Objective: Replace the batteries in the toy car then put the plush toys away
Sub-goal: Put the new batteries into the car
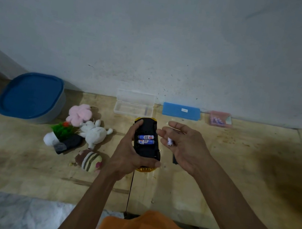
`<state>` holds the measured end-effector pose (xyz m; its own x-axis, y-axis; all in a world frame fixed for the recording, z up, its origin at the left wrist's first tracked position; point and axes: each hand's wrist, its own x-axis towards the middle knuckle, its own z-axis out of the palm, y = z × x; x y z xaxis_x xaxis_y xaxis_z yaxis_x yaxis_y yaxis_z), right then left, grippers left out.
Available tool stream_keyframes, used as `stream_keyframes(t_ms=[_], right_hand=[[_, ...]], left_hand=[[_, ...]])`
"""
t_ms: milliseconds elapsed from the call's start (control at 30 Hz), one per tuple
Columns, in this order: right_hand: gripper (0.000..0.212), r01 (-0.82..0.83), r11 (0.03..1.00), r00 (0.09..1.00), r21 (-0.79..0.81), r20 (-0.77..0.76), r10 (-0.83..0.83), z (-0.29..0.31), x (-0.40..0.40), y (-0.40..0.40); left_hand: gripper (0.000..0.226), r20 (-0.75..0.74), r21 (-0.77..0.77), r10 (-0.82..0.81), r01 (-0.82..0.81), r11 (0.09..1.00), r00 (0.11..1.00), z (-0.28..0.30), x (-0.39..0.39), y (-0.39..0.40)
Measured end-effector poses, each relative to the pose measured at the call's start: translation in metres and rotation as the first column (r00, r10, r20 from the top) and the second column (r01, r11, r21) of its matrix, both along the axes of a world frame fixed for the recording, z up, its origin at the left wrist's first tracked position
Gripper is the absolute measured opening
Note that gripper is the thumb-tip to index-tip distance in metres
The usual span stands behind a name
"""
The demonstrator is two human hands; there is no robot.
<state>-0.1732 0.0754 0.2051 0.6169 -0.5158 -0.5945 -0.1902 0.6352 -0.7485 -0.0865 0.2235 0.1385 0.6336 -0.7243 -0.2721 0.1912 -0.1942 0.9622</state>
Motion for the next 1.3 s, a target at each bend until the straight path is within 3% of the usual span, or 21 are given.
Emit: stream_keyframes(t_ms=[200,333,467,633,733,867,933,1133,1300], right_hand=[[0.024,-0.028,1.0,0.999,0.005,0.021,0.028,0.001,0.008,0.01],[0.028,-0.192,0.968,0.98,-0.162,0.022,0.198,0.0,0.007,0.01],[0.02,-0.371,0.79,0.928,-0.487,-0.163,0.335,-0.005,0.002,0.007],[0.018,-0.464,0.527,0.885,-0.712,-0.351,0.306,-0.013,-0.001,0.002],[0.012,-0.454,0.42,0.89,-0.786,-0.383,0.247,-0.015,0.0,0.003],[0.019,-0.512,0.279,0.854,-0.813,-0.446,0.267,-0.022,0.0,0.007],[0.02,-0.486,0.27,0.868,-0.831,-0.424,0.257,-0.023,-0.001,0.008],[0.02,-0.355,0.385,0.934,-0.852,-0.301,0.194,-0.03,-0.002,0.009],[0.023,-0.425,0.236,0.901,-0.874,-0.381,0.209,-0.032,-0.002,0.016]], left_hand=[[0.124,0.051,-0.012,-0.006,0.007,1.0,0.999,0.004,0.003,-0.005],[0.124,0.037,-0.025,-0.007,0.008,1.0,0.999,0.005,0.004,-0.005],[0.123,0.02,-0.031,-0.001,0.001,1.0,1.0,0.006,0.006,-0.005],[0.122,0.031,-0.014,-0.003,0.004,1.0,1.0,0.009,0.004,-0.006],[0.122,0.015,-0.029,0.001,-0.001,1.0,1.0,0.009,0.003,-0.006],[0.122,-0.033,-0.068,0.004,-0.006,0.998,0.999,0.012,0.003,-0.007],[0.122,-0.045,-0.075,0.004,-0.008,0.997,0.999,0.012,0.004,-0.006],[0.12,-0.07,-0.091,0.009,-0.016,0.996,0.997,0.011,0.006,-0.004],[0.122,-0.062,-0.092,0.008,-0.014,0.996,0.998,0.009,0.004,-0.004]])
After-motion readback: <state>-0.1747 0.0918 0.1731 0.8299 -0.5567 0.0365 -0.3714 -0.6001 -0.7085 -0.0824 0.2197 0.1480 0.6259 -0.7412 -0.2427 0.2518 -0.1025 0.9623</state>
